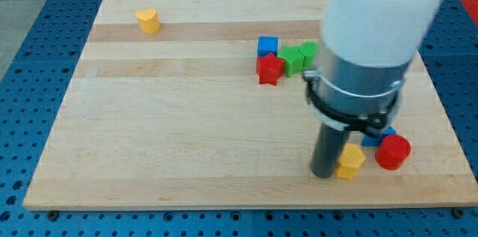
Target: Point your arm to the yellow heart
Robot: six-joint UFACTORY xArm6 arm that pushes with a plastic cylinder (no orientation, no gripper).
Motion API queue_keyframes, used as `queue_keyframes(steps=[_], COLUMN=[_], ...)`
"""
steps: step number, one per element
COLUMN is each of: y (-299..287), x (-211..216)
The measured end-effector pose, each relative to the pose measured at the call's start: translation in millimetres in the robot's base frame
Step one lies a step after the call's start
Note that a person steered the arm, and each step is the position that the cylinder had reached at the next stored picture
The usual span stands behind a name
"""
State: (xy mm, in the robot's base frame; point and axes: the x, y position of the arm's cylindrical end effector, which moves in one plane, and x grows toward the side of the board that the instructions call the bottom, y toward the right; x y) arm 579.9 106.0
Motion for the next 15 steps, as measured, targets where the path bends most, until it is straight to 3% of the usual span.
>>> queue_keyframes(steps=[3, 4, 6, 9, 10, 13, 15], y=[25.9, 3.8, -123.9, -329.3, -408.1, -410.7, -405.9], x=[0.0, 0.0, -43.4, -190.1, -200.8, -200.6, -301.0])
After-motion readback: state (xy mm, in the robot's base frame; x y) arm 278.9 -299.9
